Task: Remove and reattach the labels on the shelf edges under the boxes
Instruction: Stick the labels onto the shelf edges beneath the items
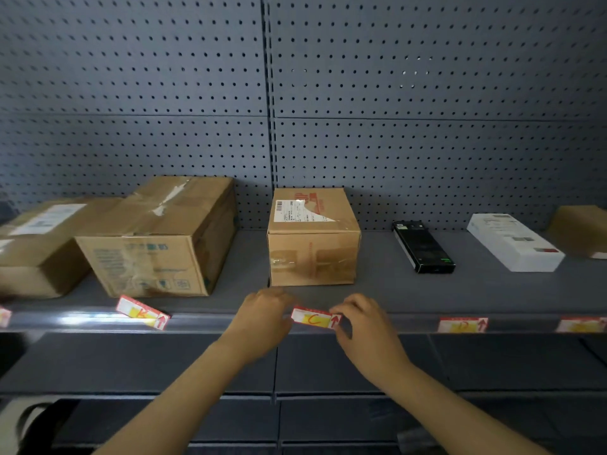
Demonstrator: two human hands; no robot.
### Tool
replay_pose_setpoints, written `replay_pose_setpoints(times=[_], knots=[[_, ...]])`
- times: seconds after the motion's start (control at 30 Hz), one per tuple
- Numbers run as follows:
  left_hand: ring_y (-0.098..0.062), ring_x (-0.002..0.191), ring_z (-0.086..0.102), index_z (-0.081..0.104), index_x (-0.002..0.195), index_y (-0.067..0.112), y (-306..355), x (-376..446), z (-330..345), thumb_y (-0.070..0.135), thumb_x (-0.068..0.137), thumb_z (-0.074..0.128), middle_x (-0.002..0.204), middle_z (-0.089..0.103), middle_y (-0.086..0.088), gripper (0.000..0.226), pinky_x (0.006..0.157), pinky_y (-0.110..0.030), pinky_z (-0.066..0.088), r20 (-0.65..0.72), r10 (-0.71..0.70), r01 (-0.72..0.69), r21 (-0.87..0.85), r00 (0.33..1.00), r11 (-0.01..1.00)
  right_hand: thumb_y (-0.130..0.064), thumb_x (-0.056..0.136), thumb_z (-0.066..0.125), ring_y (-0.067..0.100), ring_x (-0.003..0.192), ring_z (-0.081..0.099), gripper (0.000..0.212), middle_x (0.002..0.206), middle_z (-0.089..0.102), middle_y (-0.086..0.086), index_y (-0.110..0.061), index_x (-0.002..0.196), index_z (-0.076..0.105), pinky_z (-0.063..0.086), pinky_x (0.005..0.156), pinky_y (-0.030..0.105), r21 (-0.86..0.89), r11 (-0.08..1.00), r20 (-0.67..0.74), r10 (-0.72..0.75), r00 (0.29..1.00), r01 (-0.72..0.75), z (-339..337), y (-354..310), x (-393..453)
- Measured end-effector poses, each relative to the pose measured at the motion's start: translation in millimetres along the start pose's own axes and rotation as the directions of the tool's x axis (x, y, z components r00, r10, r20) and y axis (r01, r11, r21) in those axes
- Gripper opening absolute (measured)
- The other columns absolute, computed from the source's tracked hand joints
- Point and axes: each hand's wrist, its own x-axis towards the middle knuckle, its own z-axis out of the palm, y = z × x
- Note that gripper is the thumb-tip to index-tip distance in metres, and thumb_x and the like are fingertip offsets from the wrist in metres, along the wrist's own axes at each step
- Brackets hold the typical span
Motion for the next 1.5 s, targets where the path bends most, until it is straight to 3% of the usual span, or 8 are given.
replay_pose_setpoints(times=[0.2,0.43,0.6,0.93,1.17,1.5], knots=[[-0.019,0.103,0.059,0.07,0.105,0.02,9,1,18,0.015,0.092,0.048,0.109,0.067,0.002,0.026,0.088,-0.029,0.046,-0.119,0.009,-0.008,0.003,0.993,1.0,-0.017,0.092,0.056,0.017,0.105,0.052,0.021,0.11,0.056,-0.001,-0.02,0.111,0.064,0.046,0.084,0.029,-0.056,0.997,0.042,0.052,0.998,-0.05,9,2,3],[-0.021,0.094,0.064,0.068,0.104,0.023,6,-2,29,0.011,0.094,0.045,0.104,0.071,0.0,0.028,0.076,-0.031,0.052,-0.044,-0.119,0.118,-0.019,0.992,0.993,-0.012,0.093,0.051,0.016,0.099,0.055,0.016,0.107,0.061,-0.002,-0.019,0.101,0.064,0.046,0.074,0.029,-0.153,0.988,0.094,0.011,0.996,0.004,8,5,12],[-0.021,0.096,0.061,0.066,0.106,0.021,6,-7,35,0.005,0.09,0.048,0.106,0.067,0.0,0.029,0.073,-0.028,0.048,-0.083,-0.136,0.137,0.013,0.987,0.99,-0.009,0.091,0.053,0.017,0.101,0.053,0.022,0.107,0.059,0.0,-0.019,0.106,0.065,0.048,0.078,0.031,-0.177,0.982,0.123,-0.035,0.992,0.057,9,4,17],[-0.019,0.115,0.048,0.057,0.129,0.025,8,-19,42,-0.001,0.086,0.052,0.123,0.051,0.001,0.051,0.084,-0.025,0.046,-0.1,-0.113,0.117,0.034,0.989,0.993,-0.008,0.09,0.054,0.018,0.102,0.054,0.029,0.107,0.06,0.0,-0.02,0.113,0.066,0.05,0.08,0.034,-0.184,0.98,0.122,-0.048,0.991,0.07,12,9,17],[-0.02,0.116,0.049,0.053,0.131,0.023,11,-21,43,-0.001,0.085,0.05,0.126,0.051,-0.001,0.052,0.092,-0.028,0.043,-0.105,-0.086,0.096,0.094,0.991,0.991,-0.006,0.09,0.053,0.02,0.101,0.056,0.032,0.107,0.061,0.002,-0.018,0.116,0.066,0.05,0.08,0.034,-0.173,0.979,0.112,-0.093,0.989,0.112,12,12,15],[-0.022,0.112,0.053,0.051,0.133,0.02,11,-26,45,0.003,0.087,0.048,0.126,0.053,-0.003,0.049,0.09,-0.03,0.047,-0.123,-0.052,0.065,0.106,0.991,0.992,-0.007,0.091,0.053,0.019,0.102,0.053,0.032,0.108,0.058,0.002,-0.017,0.119,0.064,0.049,0.083,0.033,-0.162,0.975,0.133,-0.133,0.982,0.154,10,15,15]])
